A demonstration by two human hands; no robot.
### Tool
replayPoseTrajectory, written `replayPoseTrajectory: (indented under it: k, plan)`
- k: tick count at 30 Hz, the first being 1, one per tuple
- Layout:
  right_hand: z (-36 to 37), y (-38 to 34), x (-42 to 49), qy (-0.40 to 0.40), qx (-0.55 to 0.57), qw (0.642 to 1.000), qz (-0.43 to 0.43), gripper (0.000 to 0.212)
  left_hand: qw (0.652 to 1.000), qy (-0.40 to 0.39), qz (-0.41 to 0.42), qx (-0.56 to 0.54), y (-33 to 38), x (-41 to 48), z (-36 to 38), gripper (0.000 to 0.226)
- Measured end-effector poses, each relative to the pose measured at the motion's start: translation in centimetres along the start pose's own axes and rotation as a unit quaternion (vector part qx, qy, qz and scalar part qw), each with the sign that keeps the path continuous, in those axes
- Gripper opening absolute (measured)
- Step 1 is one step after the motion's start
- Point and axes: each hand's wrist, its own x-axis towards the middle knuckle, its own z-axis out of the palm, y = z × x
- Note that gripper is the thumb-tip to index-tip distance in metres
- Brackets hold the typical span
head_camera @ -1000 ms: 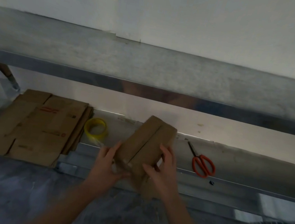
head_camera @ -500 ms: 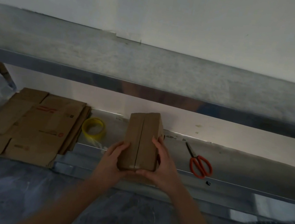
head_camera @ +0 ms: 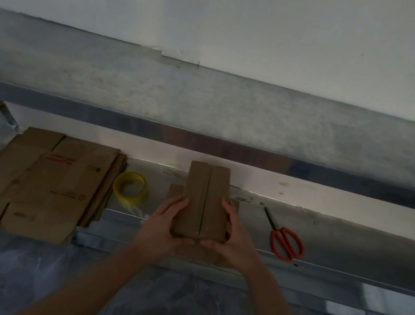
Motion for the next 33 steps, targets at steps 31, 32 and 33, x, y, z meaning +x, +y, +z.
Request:
replayPoseTrajectory:
  k: [31,32,33]
  plan:
    - [4.0,-0.9,-4.2,0.092,-0.335,0.932,-0.099,0.096,0.988,-0.088,0.107,0.074,-4.9,-3.8,-3.1,0.109]
    - [4.6,-1.6,-4.3,0.111,-0.359,0.920,-0.109,0.088,0.985,-0.096,0.118,0.084,-5.7,-3.6,-3.9,0.110]
    - [5.3,-2.4,-4.3,0.137,-0.380,0.906,-0.127,0.081,0.981,-0.103,0.132,0.097,-6.5,-3.2,-4.9,0.110]
